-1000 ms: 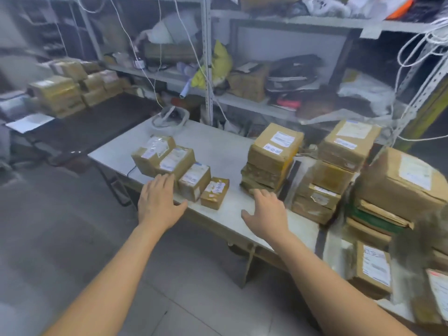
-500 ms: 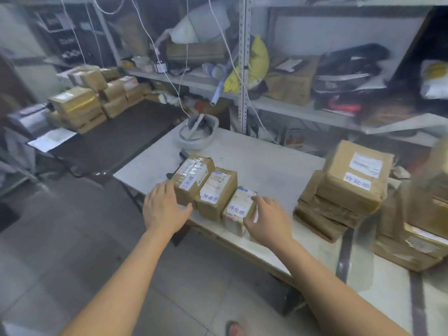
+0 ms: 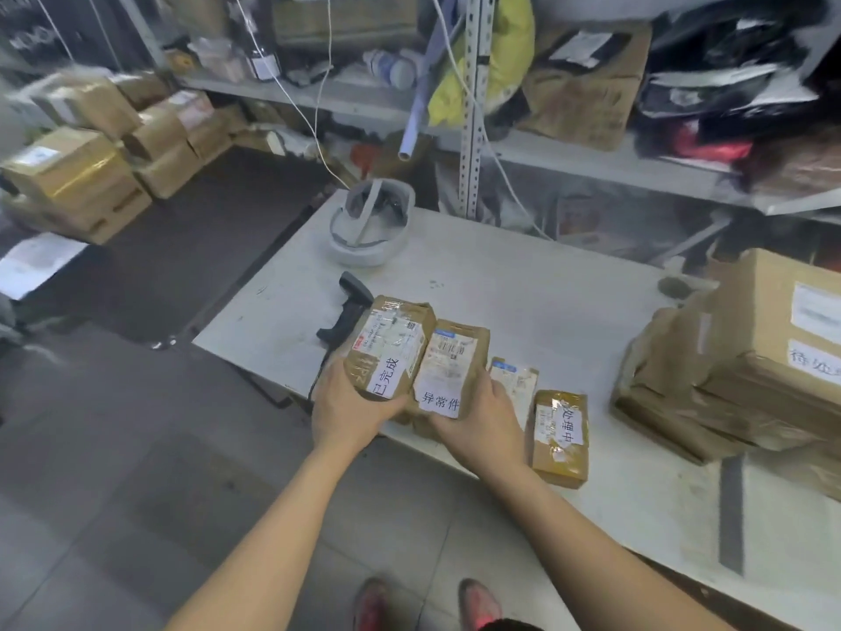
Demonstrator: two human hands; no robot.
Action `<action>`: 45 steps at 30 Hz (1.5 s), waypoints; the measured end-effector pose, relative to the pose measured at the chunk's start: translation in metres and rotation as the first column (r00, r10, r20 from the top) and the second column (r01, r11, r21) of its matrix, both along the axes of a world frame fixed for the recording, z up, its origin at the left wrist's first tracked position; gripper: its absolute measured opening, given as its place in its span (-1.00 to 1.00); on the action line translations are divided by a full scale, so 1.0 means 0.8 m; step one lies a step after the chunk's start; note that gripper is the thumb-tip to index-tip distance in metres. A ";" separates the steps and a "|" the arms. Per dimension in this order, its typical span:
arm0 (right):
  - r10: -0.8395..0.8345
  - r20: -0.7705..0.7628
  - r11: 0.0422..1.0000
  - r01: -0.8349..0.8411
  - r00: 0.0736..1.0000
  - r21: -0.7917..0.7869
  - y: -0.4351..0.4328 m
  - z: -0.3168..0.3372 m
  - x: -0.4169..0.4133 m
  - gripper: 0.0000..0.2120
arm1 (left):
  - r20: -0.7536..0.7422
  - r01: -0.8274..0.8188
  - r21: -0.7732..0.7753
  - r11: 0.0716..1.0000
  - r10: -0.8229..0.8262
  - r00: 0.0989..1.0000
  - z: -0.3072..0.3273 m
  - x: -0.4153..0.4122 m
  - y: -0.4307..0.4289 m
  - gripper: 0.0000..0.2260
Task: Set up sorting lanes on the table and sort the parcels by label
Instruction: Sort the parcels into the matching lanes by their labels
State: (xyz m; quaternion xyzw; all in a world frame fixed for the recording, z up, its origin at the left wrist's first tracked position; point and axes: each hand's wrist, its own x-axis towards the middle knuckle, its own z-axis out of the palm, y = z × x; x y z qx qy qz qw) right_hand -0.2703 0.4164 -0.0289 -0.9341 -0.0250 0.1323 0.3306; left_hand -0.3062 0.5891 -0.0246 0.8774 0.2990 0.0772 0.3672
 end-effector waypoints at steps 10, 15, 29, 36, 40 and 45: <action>-0.396 0.007 0.918 0.396 0.918 -0.037 0.101 -0.015 -0.037 0.08 | 0.145 0.069 -0.028 0.997 -0.064 0.987 -0.008 -0.003 0.054 -0.22; -0.542 0.052 0.832 0.545 0.839 -0.106 0.140 -0.019 -0.038 0.21 | 0.212 0.106 0.006 0.994 -0.105 0.972 -0.001 -0.005 0.088 -0.22; -0.689 0.086 0.722 0.692 0.720 -0.015 0.137 0.005 -0.018 -0.15 | 0.258 0.125 0.043 0.991 -0.132 0.957 0.024 -0.007 0.097 -0.18; -0.728 0.224 0.684 0.706 0.647 0.182 0.066 0.068 -0.048 -0.23 | 0.362 0.170 0.092 0.981 -0.192 0.912 0.067 -0.013 0.031 -0.16; -0.761 0.289 0.645 0.726 0.580 0.241 -0.016 0.099 -0.084 -0.26 | 0.387 0.221 0.108 0.969 -0.246 0.888 0.094 -0.029 -0.044 -0.17; -0.793 0.324 0.599 0.758 0.516 0.257 -0.156 0.125 -0.145 -0.14 | 0.434 0.291 0.086 0.953 -0.298 0.850 0.118 -0.070 -0.174 -0.22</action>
